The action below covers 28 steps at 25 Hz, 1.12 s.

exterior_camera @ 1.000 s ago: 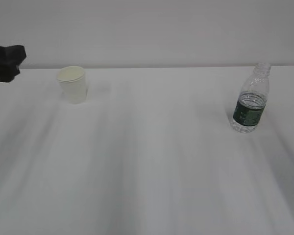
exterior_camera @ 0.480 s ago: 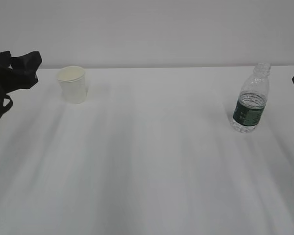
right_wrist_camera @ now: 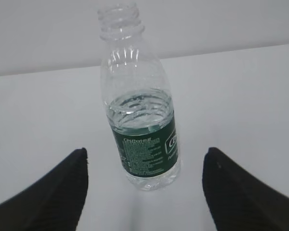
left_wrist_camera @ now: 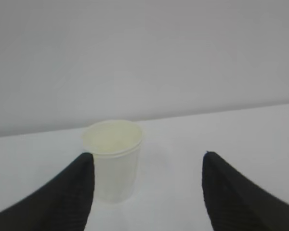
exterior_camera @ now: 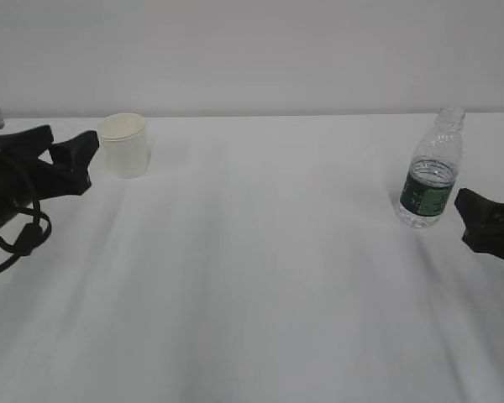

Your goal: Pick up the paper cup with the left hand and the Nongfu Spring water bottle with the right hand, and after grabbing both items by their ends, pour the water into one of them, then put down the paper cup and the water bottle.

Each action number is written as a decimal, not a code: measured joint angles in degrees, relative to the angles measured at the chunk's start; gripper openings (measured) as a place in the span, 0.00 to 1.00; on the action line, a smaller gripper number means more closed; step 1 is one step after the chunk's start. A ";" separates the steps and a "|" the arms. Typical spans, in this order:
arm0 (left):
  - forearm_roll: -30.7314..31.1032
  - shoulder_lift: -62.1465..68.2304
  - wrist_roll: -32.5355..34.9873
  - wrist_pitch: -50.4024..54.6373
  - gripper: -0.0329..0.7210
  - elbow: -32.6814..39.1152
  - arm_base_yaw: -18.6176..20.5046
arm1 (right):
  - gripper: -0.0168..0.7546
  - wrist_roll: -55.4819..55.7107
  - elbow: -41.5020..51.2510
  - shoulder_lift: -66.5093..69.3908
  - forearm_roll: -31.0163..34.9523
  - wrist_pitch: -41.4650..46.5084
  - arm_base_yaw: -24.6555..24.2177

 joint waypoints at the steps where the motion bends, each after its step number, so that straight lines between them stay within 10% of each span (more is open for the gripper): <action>1: 0.00 1.01 0.00 -0.12 0.71 0.00 0.00 | 0.74 -0.13 -0.40 1.14 -0.18 -0.23 0.00; 28: 0.98 5.40 0.10 -0.12 0.71 0.00 0.00 | 0.89 0.30 -15.79 20.94 -3.50 -0.79 0.00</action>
